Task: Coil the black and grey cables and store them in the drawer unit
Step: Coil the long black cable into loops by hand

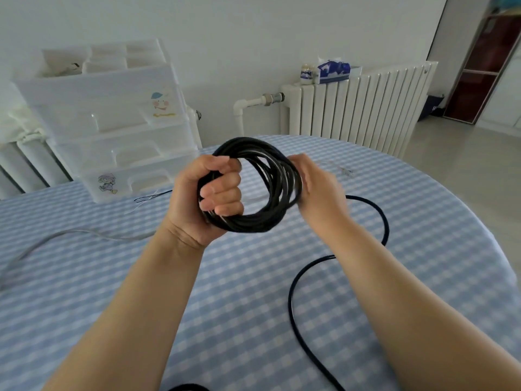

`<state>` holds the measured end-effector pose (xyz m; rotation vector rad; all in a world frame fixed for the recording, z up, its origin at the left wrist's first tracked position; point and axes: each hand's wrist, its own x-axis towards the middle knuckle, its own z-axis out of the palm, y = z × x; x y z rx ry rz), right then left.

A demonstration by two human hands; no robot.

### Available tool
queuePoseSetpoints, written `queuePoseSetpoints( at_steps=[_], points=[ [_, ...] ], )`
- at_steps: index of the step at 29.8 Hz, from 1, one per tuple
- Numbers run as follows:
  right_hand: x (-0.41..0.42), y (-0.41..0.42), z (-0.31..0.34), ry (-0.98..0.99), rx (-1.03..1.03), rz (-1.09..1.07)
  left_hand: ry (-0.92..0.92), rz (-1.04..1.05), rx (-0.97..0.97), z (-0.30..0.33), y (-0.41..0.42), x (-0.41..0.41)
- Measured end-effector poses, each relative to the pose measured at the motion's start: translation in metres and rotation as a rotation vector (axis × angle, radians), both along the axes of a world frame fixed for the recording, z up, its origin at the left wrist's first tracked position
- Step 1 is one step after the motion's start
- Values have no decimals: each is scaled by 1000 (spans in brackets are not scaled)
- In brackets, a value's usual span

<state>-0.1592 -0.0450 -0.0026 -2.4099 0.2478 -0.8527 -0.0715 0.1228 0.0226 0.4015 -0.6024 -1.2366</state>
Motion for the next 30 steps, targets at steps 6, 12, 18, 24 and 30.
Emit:
queuePoseSetpoints(
  at_steps=[6, 12, 18, 24, 30],
  points=[
    [3, 17, -6, 196, -215, 18, 238, 669, 68, 7, -6, -10],
    [5, 35, -16, 391, -290, 49, 340, 999, 136, 1, -10, -8],
    [-5, 47, -9, 556, -192, 129, 19, 1289, 275, -2, -6, -5],
    [-11, 66, -6, 674, 47, 347, -462, 1519, 374, -7, -12, -12],
    [-16, 67, 0, 687, 478, 518, -1016, 1588, 613, -26, -17, -13]
  ],
)
